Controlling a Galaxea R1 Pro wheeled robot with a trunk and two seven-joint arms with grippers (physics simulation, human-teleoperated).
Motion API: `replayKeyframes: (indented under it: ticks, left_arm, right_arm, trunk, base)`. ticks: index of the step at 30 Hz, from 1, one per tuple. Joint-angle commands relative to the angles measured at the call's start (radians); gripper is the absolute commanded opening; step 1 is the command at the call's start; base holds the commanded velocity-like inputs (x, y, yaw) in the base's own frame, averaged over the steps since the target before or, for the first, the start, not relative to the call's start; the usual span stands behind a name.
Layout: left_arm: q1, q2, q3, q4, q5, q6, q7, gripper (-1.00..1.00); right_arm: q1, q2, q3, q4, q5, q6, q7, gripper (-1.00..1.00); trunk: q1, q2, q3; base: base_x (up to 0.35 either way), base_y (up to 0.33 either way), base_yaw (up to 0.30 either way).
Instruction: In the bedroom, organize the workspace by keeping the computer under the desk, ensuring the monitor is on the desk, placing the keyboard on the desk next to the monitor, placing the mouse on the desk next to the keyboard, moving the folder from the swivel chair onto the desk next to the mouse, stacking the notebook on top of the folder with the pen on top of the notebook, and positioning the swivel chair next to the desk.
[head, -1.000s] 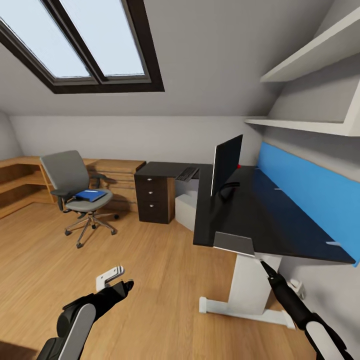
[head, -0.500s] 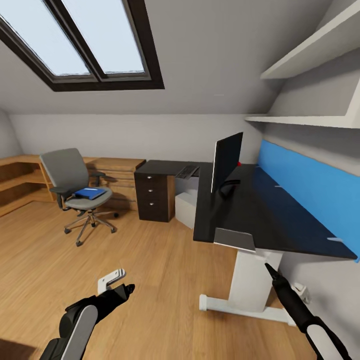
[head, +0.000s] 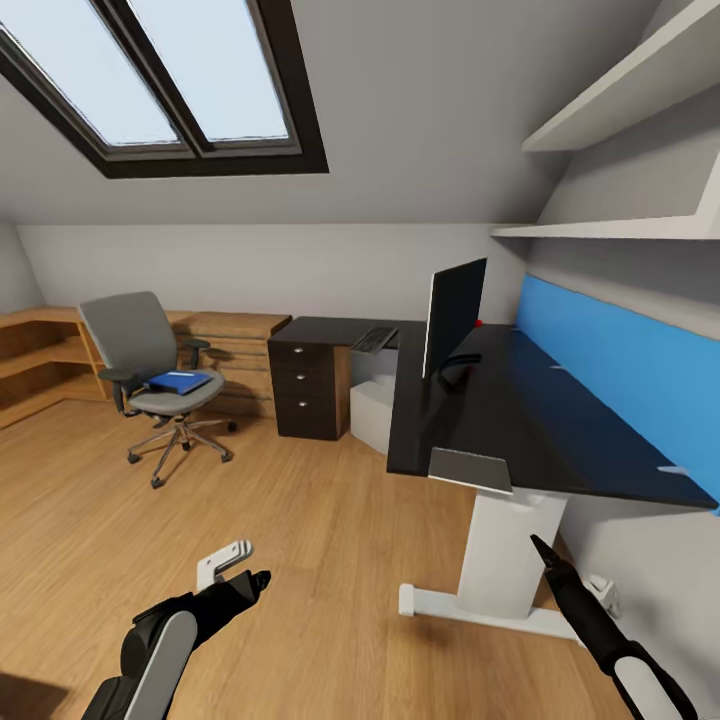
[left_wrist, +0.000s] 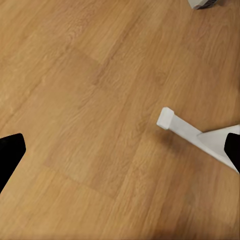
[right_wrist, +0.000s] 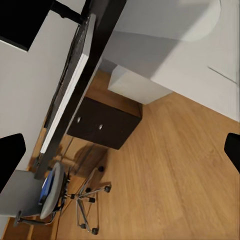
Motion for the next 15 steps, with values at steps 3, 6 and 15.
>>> replayKeyframes:
  ticks: [3,6,15]
  left_arm:
    - [-0.001,0.0,-0.001,0.0,0.011,0.002,0.01,1.0]
    - [-0.001,0.001,-0.002,0.002,0.011,0.001,0.007,1.0]
    - [-0.001,0.002,-0.002,0.031,0.01,-0.002,0.0,1.0]
  right_arm:
    - [-0.001,0.0,-0.002,0.0,-0.011,0.009,0.003,1.0]
    - [-0.001,0.0,-0.001,0.001,-0.01,0.01,0.003,1.0]
    - [-0.001,0.002,0.0,0.001,-0.008,0.009,0.003,1.0]
  trunk:
    - [0.012,-0.022,-0.011]
    - [0.012,-0.022,-0.011]
    - [0.012,-0.022,-0.011]
  base:
    - [0.0,0.0,0.0]
    - [0.0,0.0,0.0]
    - [0.0,0.0,0.0]
